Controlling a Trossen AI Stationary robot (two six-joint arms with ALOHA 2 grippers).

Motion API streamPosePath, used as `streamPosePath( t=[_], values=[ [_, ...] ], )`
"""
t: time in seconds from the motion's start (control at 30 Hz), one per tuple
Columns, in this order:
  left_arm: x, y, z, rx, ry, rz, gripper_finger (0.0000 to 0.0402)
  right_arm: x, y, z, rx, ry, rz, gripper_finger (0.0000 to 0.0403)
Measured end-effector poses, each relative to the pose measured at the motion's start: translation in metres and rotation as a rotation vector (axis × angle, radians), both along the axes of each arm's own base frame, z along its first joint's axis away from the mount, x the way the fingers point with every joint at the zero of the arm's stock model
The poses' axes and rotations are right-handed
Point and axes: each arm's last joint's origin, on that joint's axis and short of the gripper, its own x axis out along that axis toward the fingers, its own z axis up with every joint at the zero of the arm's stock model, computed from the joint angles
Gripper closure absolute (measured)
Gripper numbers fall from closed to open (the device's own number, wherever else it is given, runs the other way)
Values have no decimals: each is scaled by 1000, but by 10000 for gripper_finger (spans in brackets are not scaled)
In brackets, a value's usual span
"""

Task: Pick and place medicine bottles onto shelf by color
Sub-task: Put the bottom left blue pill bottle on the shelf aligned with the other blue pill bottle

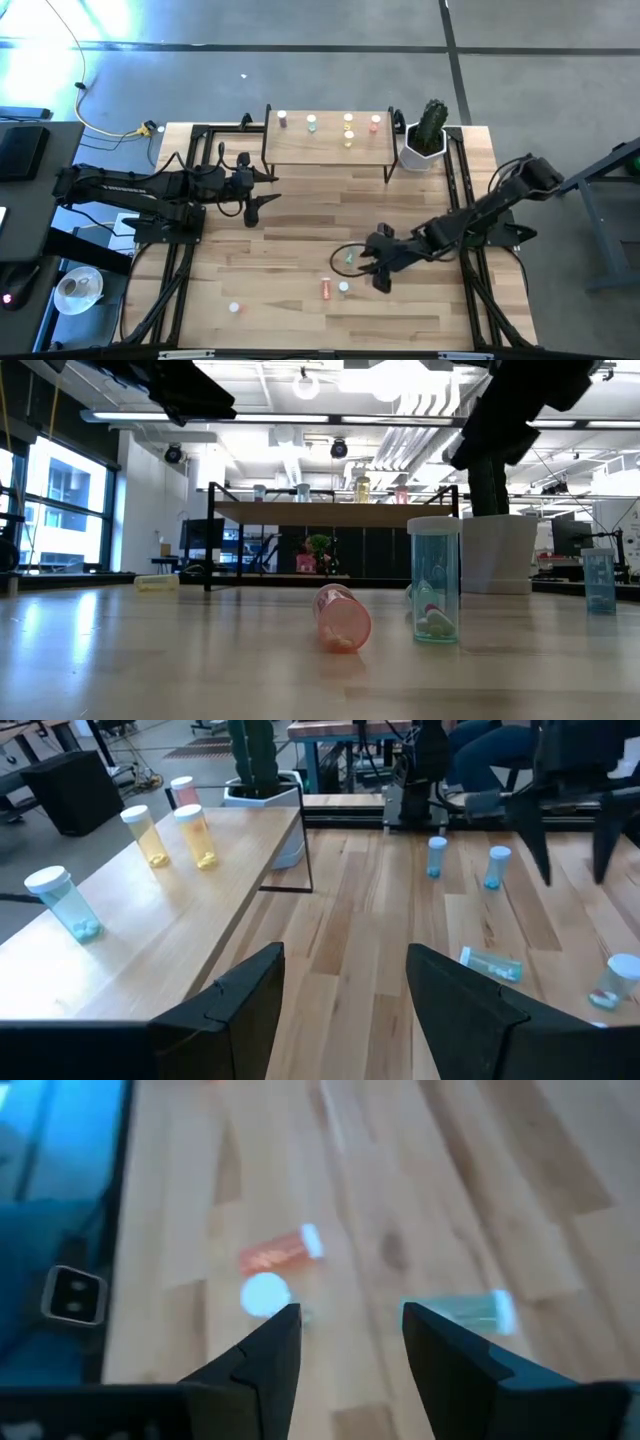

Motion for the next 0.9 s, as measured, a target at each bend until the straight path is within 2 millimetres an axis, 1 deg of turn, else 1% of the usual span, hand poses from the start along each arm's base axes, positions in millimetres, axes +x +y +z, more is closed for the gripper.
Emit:
streamPosePath(
  t=[0.07,0.23,0.33,0.47,0.6,0.73,0.9],
  values=[
    [0,0,0,0,-4,0,202,-1,3,-8,29,-29,0,235],
    [0,0,1,1,-10,2,202,-8,4,-29,129,-32,-67,235],
    [0,0,1,4,-10,11,202,-14,5,-38,154,-24,-76,235],
    [0,1,1,13,-11,45,202,-22,10,-44,79,-40,-59,235],
    [0,2,1,-9,-23,78,202,-24,16,-42,6,-95,-55,235],
    [0,2,1,-16,-27,87,202,-24,25,-41,-18,-150,-21,235],
    [0,2,2,-35,-39,96,202,-18,35,-55,-30,-162,1,235]
  ],
)
